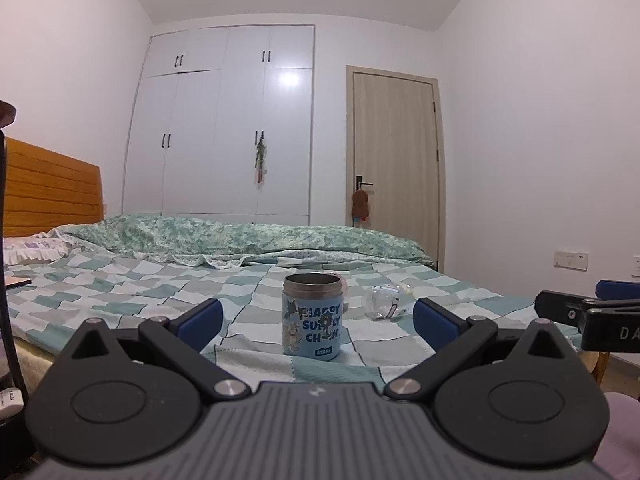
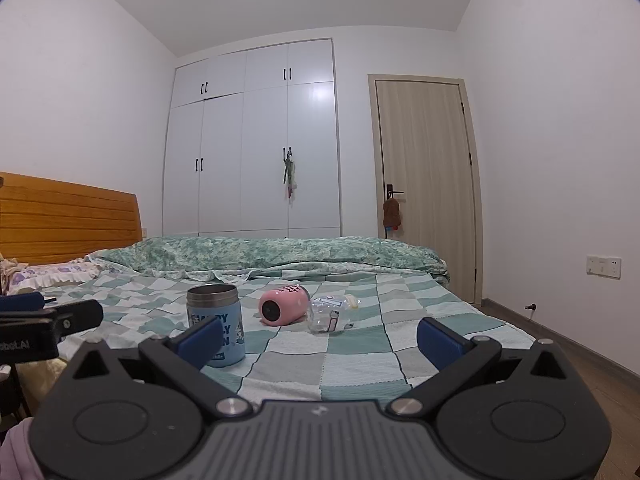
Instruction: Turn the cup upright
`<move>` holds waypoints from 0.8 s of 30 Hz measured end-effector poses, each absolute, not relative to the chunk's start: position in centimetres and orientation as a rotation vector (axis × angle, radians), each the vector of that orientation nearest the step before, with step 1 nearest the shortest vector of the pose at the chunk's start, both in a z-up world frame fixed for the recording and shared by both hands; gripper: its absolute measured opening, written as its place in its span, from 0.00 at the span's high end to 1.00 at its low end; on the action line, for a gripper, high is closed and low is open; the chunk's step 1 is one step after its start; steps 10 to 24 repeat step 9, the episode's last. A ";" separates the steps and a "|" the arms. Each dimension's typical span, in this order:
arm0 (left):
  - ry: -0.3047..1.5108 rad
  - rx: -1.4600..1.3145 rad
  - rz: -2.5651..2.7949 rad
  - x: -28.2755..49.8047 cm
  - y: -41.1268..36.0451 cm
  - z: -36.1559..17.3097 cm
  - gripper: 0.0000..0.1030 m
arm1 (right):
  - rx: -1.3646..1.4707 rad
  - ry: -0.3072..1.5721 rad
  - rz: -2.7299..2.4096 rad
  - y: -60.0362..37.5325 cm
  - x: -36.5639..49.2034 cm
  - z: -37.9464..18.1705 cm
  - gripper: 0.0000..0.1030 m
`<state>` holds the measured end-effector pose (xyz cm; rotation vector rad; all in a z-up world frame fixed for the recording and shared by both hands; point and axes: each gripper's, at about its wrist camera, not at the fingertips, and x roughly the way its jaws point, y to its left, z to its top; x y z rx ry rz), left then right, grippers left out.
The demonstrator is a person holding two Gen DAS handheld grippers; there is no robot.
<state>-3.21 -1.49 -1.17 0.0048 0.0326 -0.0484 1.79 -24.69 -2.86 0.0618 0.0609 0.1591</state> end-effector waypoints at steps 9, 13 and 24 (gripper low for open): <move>0.028 0.015 -0.037 -3.1 -1.5 -1.3 0.00 | 0.061 0.061 0.161 -24.7 1.7 -2.8 0.00; 0.028 0.015 -0.037 -3.1 -1.5 -1.3 0.00 | 0.061 0.061 0.161 -24.7 1.7 -2.8 0.00; 0.028 0.015 -0.037 -3.1 -1.5 -1.3 0.00 | 0.061 0.061 0.161 -24.7 1.7 -2.8 0.00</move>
